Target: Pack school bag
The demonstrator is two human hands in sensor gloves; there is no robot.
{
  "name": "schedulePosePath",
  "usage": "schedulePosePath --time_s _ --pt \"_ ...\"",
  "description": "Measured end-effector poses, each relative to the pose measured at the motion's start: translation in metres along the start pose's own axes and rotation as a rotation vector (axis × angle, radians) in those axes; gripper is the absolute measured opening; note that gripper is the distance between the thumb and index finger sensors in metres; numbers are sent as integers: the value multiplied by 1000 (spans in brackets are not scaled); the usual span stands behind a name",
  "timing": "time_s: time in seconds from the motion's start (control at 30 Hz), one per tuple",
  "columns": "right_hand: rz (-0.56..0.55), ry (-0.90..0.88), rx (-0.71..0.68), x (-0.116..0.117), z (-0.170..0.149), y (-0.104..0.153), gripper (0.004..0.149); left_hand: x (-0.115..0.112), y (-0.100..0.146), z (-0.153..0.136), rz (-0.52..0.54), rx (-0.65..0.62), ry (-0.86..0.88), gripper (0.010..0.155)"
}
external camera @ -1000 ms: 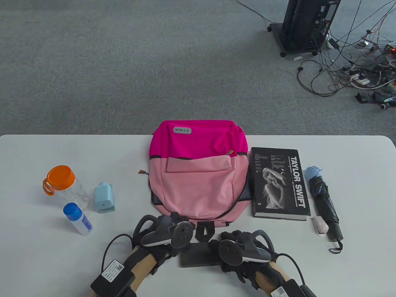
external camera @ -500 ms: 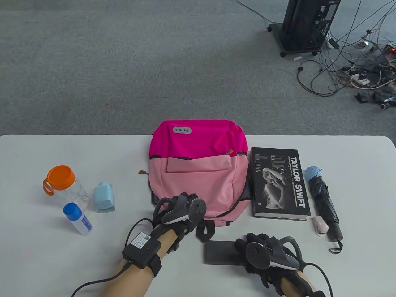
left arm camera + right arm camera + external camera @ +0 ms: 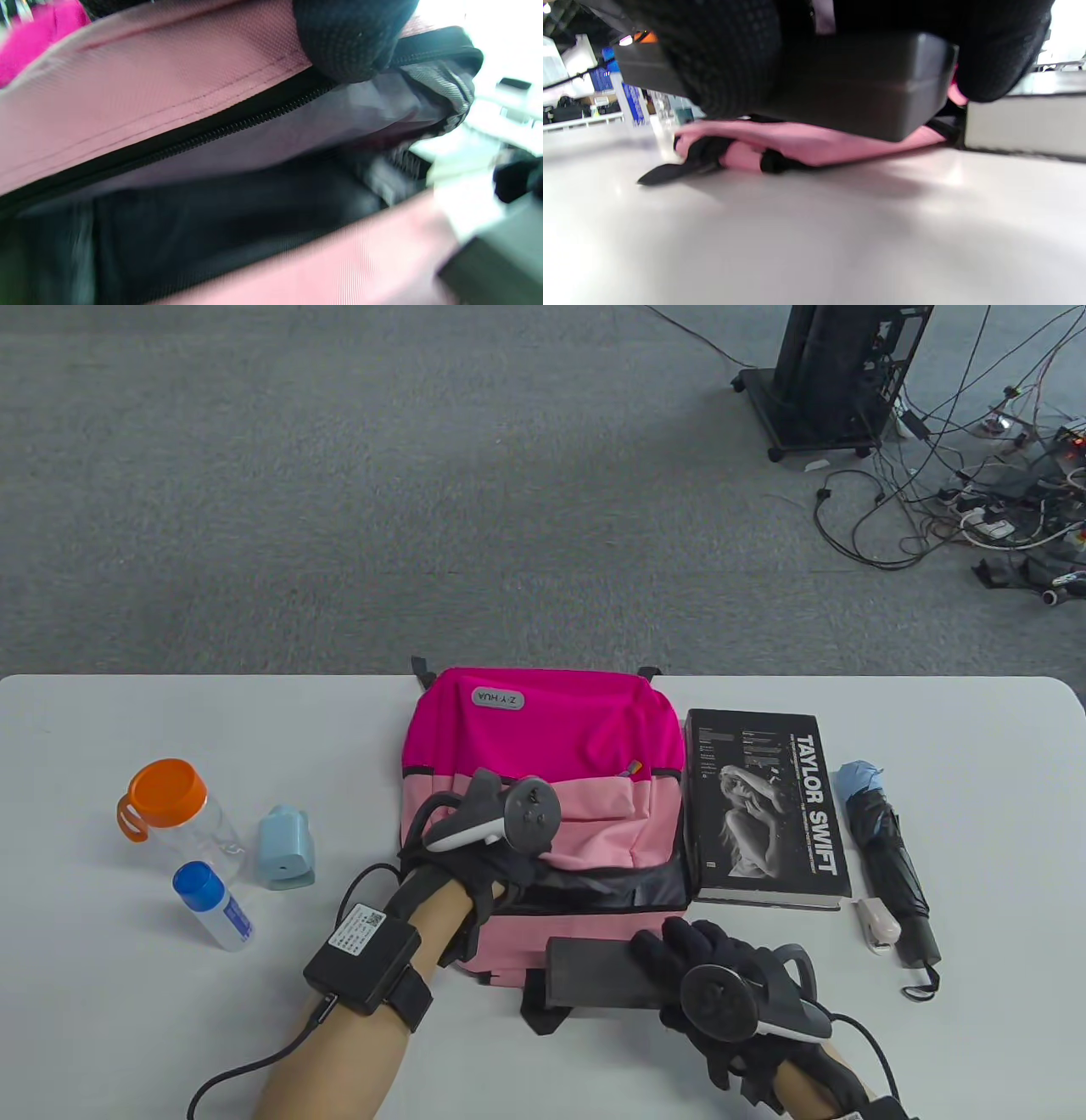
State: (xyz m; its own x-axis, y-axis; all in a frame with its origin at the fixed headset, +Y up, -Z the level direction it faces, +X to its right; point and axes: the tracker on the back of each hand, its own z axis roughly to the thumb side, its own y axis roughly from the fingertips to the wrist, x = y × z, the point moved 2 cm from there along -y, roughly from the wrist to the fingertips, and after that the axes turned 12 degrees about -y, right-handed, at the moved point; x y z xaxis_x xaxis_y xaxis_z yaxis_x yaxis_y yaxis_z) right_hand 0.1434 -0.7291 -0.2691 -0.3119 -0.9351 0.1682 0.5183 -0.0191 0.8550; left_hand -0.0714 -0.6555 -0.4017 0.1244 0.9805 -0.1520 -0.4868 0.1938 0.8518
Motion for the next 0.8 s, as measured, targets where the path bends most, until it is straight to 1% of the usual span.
schedulePosePath --time_s 0.03,0.07,0.1,0.13,0.2,0.27,0.33,0.43,0.53,0.6,0.63,0.7,0.77,0.8 --pt "-1 5 3 -2 2 -5 76 14 4 -1 83 22 -11 43" --pt "-6 14 3 -3 4 -9 76 23 6 -1 144 36 -22 43" --pt "-26 38 -5 -6 8 -17 76 39 11 0 234 56 -48 43" --pt "-36 50 -15 -8 10 -23 76 47 15 0 277 72 -65 43" --pt "-36 55 -8 -11 14 -43 75 67 24 1 381 103 -91 43" --pt "-46 60 12 -11 16 -64 75 75 28 -1 430 121 -74 43" --pt "-43 66 10 -7 17 -85 76 77 29 -2 430 123 -59 43" --pt "-12 72 63 -1 16 -120 75 79 32 -3 449 115 -63 43" --pt "-9 159 94 3 17 -148 71 84 36 -4 415 89 -15 44" --pt "-25 235 109 7 15 -162 70 90 39 -6 427 94 -1 44" --pt "-27 243 116 10 14 -168 70 92 40 -7 425 95 2 44" --pt "-46 264 143 19 9 -181 69 94 40 -9 406 90 25 44" --pt "-82 341 171 25 4 -191 68 94 39 -9 372 85 25 44" --pt "-97 348 181 27 -1 -196 67 94 38 -10 372 86 26 44"
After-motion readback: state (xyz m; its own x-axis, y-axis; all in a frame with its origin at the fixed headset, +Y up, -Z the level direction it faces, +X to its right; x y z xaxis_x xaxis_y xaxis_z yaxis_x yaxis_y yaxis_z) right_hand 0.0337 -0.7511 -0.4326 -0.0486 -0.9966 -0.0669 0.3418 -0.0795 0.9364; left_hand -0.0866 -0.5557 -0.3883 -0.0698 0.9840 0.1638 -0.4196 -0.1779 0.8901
